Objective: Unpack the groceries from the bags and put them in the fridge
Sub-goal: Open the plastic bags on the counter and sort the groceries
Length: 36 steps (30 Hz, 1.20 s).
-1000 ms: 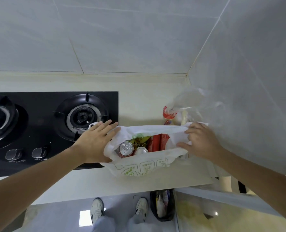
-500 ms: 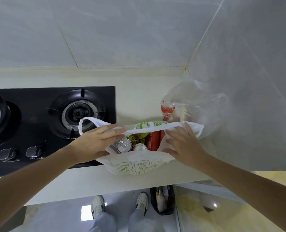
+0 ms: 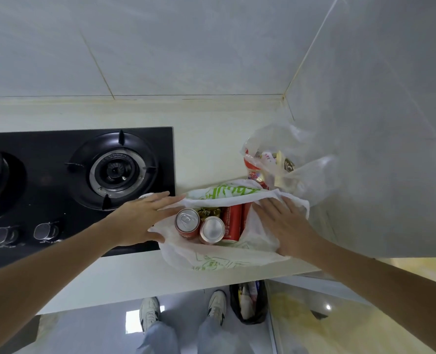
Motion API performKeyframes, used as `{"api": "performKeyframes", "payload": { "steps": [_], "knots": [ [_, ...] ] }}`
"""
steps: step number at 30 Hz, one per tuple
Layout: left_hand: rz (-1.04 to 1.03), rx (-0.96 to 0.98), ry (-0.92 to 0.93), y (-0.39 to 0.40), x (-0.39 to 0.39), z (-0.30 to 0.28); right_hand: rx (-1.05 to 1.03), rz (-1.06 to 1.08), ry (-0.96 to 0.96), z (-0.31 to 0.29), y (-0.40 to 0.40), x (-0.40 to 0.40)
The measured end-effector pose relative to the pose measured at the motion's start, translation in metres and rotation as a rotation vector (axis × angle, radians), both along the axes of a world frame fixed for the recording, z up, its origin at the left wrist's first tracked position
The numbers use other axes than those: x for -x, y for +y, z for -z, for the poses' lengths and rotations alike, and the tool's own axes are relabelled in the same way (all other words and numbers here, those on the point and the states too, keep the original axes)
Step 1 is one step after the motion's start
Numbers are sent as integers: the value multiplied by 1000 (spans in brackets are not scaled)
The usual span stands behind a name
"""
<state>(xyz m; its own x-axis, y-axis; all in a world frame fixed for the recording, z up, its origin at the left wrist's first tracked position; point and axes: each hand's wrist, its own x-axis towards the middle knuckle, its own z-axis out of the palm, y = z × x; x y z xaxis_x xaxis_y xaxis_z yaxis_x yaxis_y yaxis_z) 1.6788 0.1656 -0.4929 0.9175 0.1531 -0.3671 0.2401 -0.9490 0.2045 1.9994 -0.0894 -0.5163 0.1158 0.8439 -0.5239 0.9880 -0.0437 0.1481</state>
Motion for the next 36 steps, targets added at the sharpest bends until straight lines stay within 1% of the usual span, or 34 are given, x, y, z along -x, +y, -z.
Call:
{"api": "performKeyframes", "payload": {
  "steps": [3,7,10,14,19,21,24,26,28,30,31,33,34,36],
  "knots": [
    [-76,17,35,-5,-12,3,1,79,-18,-4,11,-8],
    [-209,59,43,-13,-27,8,-67,53,-44,2,26,-18],
    [-280,53,60,-17,-37,13,-102,35,-62,7,34,-28],
    [-333,37,90,-15,-39,26,-92,11,-43,15,41,-42],
    [-381,37,63,-19,-35,45,-113,41,5,19,40,-45],
    [-387,28,16,-22,-30,47,-144,77,30,14,38,-37],
    [-368,17,-114,-24,-21,44,-249,120,42,2,27,-16],
    [-374,42,-220,-25,-17,39,-342,135,80,-8,17,-3],
    [-382,108,-325,-26,-14,37,-449,147,179,-12,8,10],
    [-382,169,-381,-28,-10,37,-546,170,319,-14,6,25],
    [-393,181,-401,-29,-8,37,-560,171,357,-14,7,31],
    [-429,163,-447,-32,-4,35,-521,158,369,-6,12,38],
    [-416,137,-471,-33,-3,33,-492,157,366,-1,14,39],
    [-322,119,-467,-34,-3,32,-440,178,355,11,16,35]
  ]
}}
